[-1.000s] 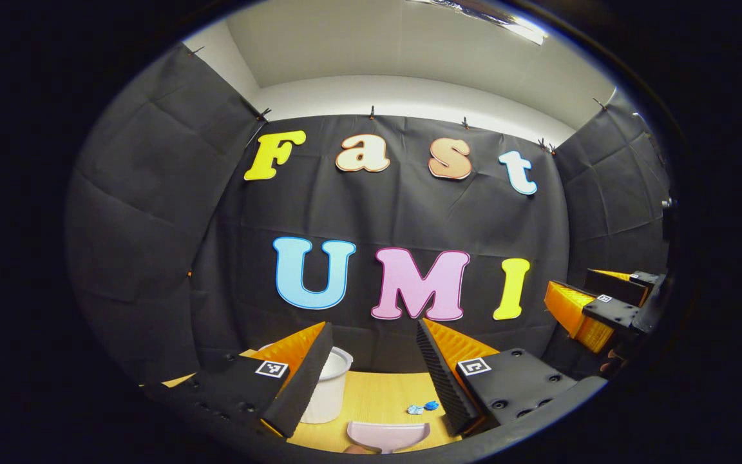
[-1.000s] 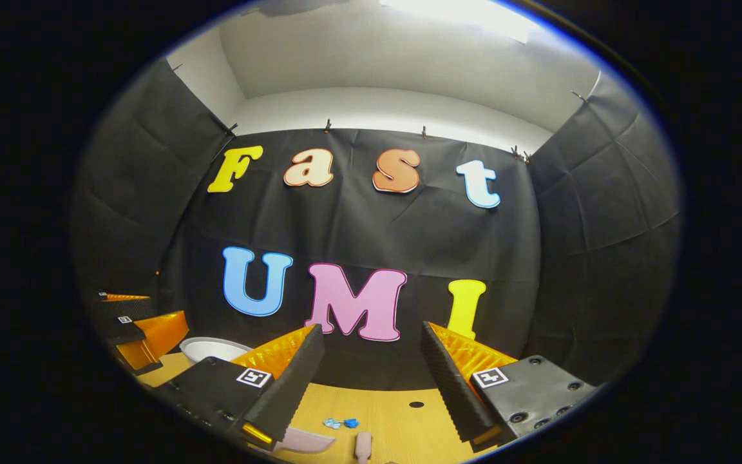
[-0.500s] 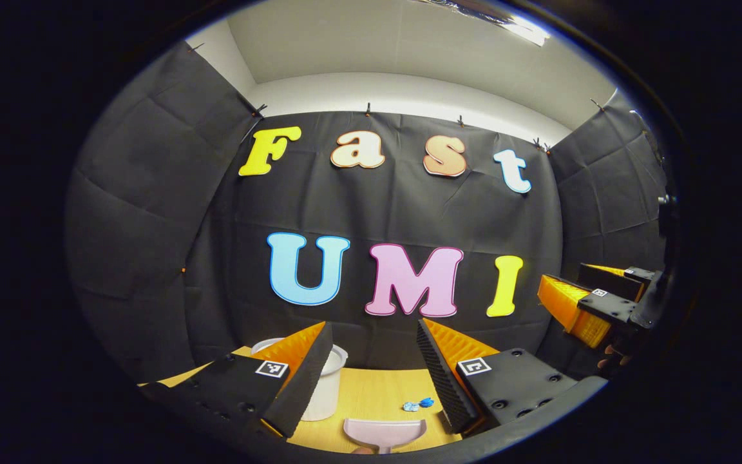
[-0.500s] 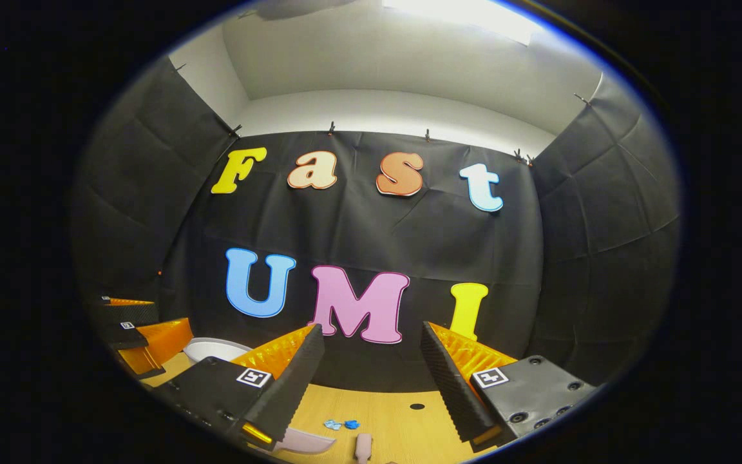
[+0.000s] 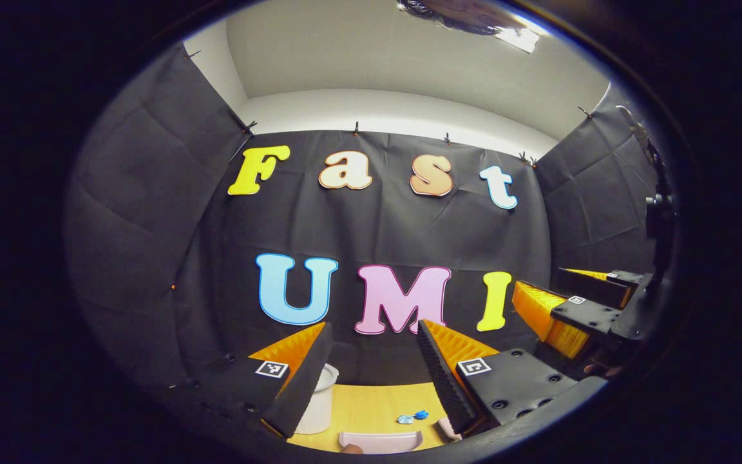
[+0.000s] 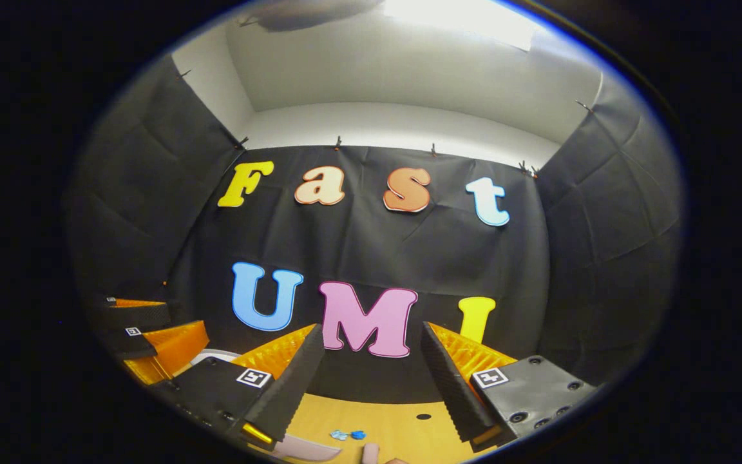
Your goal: Pick up the small broom and dustpan from the desktop, sweep the trash into the dustpan with the broom, and then empty the trash into the garbage bin.
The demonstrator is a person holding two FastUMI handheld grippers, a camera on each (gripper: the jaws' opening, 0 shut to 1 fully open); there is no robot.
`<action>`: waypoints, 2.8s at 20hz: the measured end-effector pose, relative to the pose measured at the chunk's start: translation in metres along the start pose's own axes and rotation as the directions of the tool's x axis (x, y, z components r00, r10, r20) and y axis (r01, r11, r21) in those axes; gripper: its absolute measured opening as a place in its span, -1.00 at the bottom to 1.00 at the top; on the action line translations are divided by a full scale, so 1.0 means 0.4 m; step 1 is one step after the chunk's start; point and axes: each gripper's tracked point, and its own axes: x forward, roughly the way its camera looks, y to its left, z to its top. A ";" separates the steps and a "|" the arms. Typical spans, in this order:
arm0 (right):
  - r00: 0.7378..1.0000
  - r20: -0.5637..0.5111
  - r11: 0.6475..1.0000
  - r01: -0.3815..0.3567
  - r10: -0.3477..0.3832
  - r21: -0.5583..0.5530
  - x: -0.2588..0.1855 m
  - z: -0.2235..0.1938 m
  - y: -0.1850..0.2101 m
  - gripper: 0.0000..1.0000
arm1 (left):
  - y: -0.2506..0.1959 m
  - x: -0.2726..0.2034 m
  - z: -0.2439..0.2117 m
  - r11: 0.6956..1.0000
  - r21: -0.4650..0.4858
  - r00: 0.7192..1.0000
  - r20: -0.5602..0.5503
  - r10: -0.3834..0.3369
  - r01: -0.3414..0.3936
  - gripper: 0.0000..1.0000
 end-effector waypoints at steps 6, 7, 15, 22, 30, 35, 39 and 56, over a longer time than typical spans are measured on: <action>1.000 -0.014 0.999 0.002 -0.001 0.032 -0.002 -0.014 -0.004 0.94 | 0.019 0.011 -0.015 1.000 0.001 1.000 -0.018 0.014 -0.014 0.56; 1.000 -0.002 0.999 0.001 -0.001 0.041 0.002 -0.006 -0.004 0.94 | 0.021 0.010 -0.022 1.000 -0.001 1.000 -0.023 0.015 -0.015 0.56; 0.993 -0.114 0.998 0.045 -0.041 0.034 0.014 -0.091 -0.037 0.94 | 0.025 0.032 -0.059 1.000 0.012 0.997 -0.073 0.028 -0.027 0.56; 0.980 -0.194 0.998 0.056 -0.055 -0.002 0.025 -0.174 -0.058 0.93 | 0.002 0.034 -0.059 0.995 -0.077 0.997 -0.051 -0.064 0.060 0.55; 0.946 -0.314 0.995 0.058 -0.079 -0.075 0.031 -0.320 -0.104 0.88 | -0.023 0.033 -0.385 0.973 -0.158 0.888 -0.403 -0.220 0.169 0.53; 0.919 -0.391 0.998 0.045 -0.057 -0.038 0.020 -0.404 -0.131 0.87 | -0.003 -0.045 -0.688 0.990 -0.064 0.689 -0.712 -0.134 0.126 0.55; 0.911 -0.410 0.998 0.017 -0.039 -0.058 0.032 -0.462 -0.167 0.82 | -0.045 -0.068 -0.863 0.991 -0.077 0.506 -0.854 -0.124 0.113 0.58; 0.836 -0.547 0.998 -0.017 0.045 0.056 0.016 -0.649 -0.328 0.87 | -0.085 -0.015 -1.140 0.994 0.037 0.069 -0.997 0.031 0.098 0.24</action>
